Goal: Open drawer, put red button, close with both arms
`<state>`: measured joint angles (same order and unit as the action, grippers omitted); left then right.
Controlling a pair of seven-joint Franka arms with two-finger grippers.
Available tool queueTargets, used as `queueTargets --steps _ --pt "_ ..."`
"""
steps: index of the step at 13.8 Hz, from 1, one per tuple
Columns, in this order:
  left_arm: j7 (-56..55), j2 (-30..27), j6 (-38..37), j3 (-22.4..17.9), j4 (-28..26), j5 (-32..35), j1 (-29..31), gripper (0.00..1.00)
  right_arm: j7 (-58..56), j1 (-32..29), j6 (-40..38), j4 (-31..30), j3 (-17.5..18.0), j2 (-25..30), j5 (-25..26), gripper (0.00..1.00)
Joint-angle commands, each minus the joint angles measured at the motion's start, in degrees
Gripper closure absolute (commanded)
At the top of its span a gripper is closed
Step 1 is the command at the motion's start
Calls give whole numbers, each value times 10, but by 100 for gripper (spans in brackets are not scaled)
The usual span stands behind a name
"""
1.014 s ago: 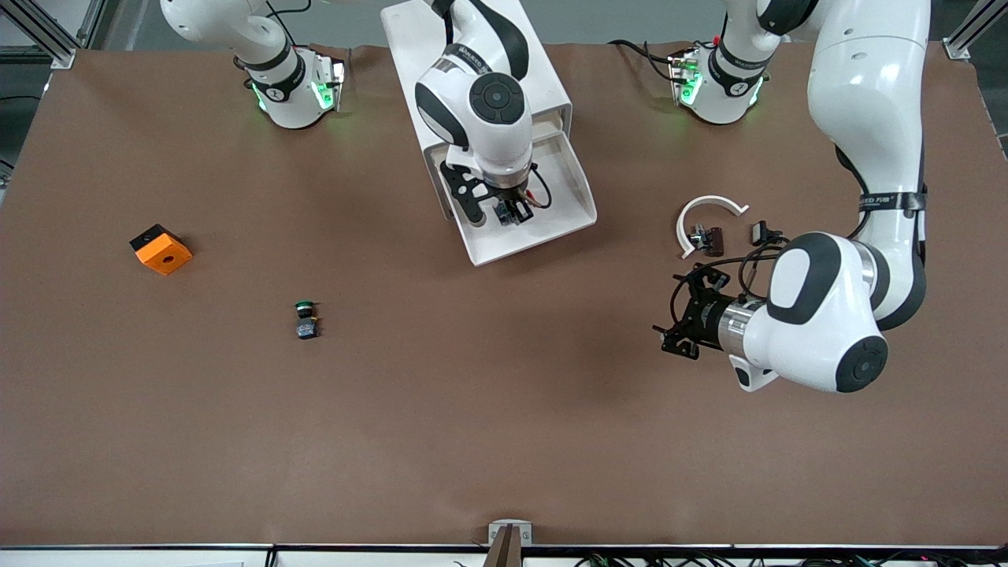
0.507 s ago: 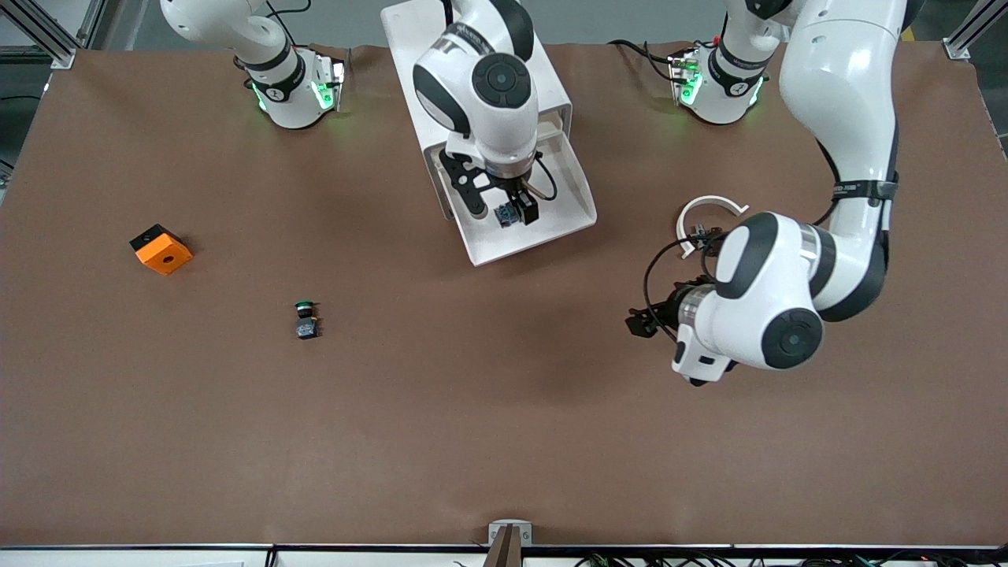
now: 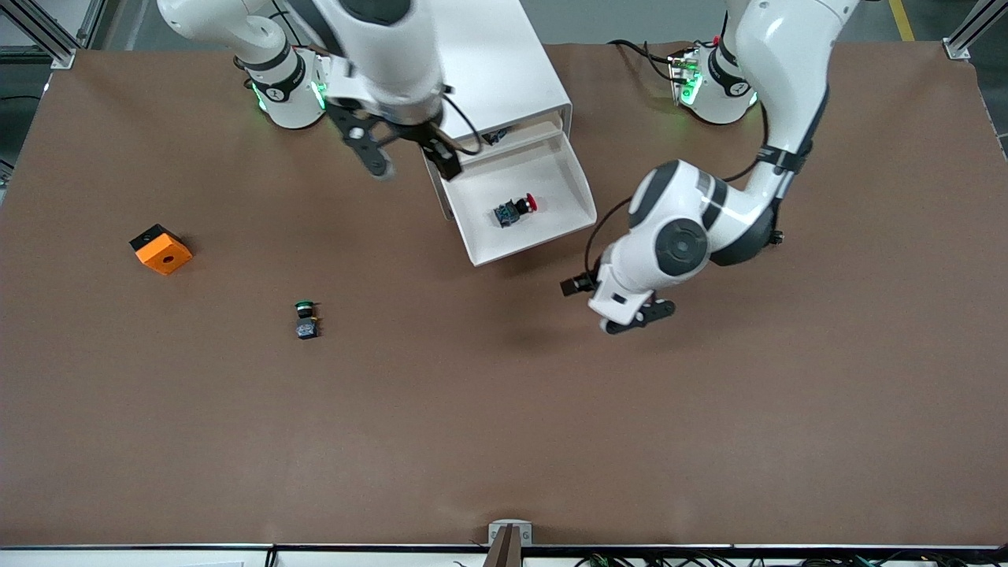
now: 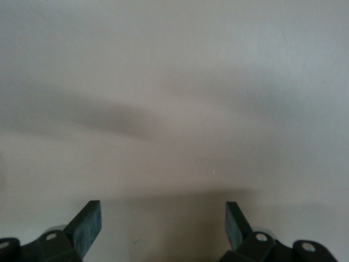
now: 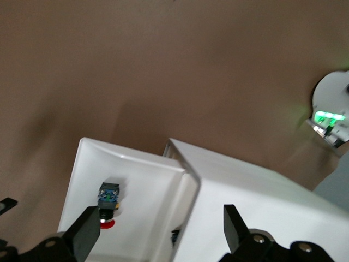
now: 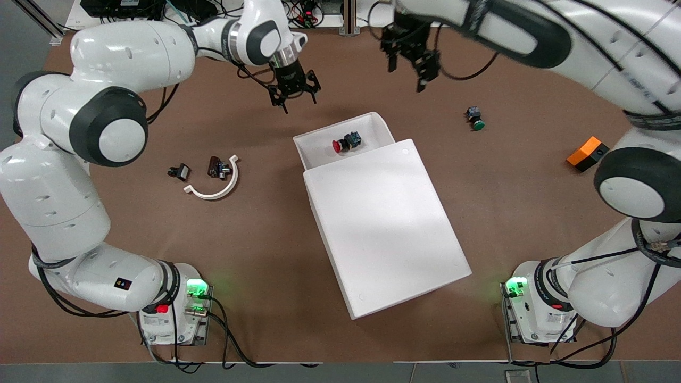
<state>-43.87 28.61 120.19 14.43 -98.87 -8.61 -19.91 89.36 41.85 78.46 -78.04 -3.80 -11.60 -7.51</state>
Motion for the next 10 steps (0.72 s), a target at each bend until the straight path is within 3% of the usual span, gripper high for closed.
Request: queueTargets --steps 1,6,10 --pt "-4 -25 40 0 -53 17 -32 0 -99 -55 -54 -18 6 62 -4 0" --pt "-67 -60 39 7 -98 17 -81 0 -415 -211 -64 -126 5 180 -2 0" --pt "-108 -87 36 63 -134 8 -78 0 -677 -323 -50 -138 5 191 27 0"
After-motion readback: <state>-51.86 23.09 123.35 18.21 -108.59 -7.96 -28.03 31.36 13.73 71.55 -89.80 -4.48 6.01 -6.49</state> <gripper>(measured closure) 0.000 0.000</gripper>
